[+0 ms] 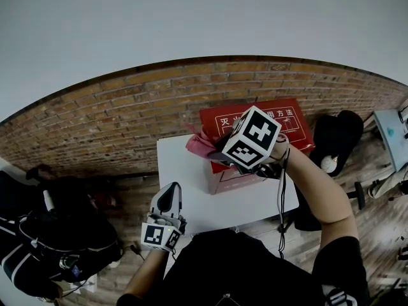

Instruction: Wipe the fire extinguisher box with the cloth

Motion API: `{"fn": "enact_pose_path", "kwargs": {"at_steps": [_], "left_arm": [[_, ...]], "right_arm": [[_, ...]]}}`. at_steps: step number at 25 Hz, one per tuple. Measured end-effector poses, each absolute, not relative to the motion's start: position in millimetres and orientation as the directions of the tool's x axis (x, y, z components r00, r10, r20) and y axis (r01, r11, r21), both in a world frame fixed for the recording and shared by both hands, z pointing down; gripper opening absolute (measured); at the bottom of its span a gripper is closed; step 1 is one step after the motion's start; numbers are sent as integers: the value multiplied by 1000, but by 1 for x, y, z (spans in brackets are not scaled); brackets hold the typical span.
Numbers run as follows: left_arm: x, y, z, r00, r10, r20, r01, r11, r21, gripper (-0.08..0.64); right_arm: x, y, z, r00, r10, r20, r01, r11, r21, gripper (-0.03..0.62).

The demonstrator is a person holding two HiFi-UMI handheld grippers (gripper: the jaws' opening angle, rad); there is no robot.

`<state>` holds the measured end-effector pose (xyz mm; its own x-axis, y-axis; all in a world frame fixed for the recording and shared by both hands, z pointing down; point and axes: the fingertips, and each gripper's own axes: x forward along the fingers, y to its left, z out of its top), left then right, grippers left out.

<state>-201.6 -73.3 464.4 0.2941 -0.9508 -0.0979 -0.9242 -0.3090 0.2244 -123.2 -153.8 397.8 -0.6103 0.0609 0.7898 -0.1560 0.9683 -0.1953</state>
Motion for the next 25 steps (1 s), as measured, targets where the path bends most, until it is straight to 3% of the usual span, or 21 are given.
{"fn": "enact_pose_path", "kwargs": {"at_steps": [10, 25], "left_arm": [[-196, -87, 468, 319, -943, -92, -914, -332, 235, 38], [-185, -101, 469, 364, -927, -93, -895, -376, 241, 38]], "right_arm": [[-121, -137, 392, -719, 201, 666, -165, 880, -445, 74], [-93, -169, 391, -790, 91, 606, -316, 787, -530, 75]]}}
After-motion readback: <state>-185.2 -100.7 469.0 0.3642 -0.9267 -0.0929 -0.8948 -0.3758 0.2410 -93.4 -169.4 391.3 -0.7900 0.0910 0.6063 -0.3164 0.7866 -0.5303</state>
